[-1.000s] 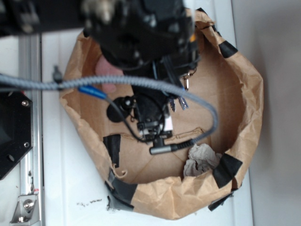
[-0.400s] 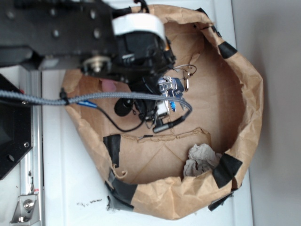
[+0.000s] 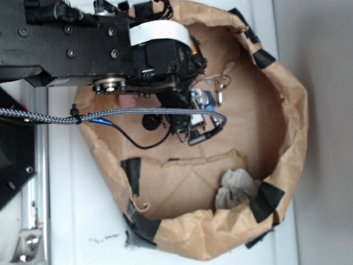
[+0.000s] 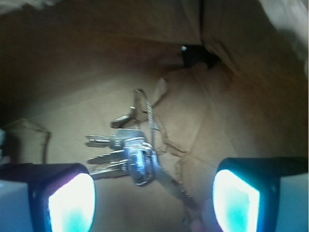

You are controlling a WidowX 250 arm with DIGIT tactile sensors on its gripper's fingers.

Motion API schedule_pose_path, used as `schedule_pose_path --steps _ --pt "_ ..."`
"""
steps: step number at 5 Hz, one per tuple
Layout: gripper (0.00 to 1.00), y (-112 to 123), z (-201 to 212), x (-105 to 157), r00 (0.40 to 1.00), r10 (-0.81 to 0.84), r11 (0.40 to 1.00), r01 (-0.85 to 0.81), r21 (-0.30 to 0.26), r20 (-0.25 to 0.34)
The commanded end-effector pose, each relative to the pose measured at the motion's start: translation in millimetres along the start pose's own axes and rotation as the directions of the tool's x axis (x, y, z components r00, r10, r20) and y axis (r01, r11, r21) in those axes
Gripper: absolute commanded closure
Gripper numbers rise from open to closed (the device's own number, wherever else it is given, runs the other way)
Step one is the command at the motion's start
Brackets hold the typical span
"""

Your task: Grab the silver keys.

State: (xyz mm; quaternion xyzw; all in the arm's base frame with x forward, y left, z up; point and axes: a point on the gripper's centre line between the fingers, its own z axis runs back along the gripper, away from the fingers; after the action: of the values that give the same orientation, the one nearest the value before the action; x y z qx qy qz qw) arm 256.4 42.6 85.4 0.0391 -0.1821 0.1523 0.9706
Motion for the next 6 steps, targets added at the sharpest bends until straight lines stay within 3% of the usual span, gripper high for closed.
schedule_pose_path --steps 1,2,4,6 --pt "0.00 9.7 -0.1 12.2 0.997 0.042 0.998 -0.044 0.039 0.062" --pt "0.00 9.9 -3.4 14.1 0.997 0.043 0.998 -0.046 0.043 0.064" --pt "0.00 -19.4 -35.3 22.3 0.998 -0.059 0.998 0.059 -0.013 -0.012" --pt "0.00 -21.6 -40.1 35.5 0.999 -0.033 0.999 0.033 0.009 -0.003"
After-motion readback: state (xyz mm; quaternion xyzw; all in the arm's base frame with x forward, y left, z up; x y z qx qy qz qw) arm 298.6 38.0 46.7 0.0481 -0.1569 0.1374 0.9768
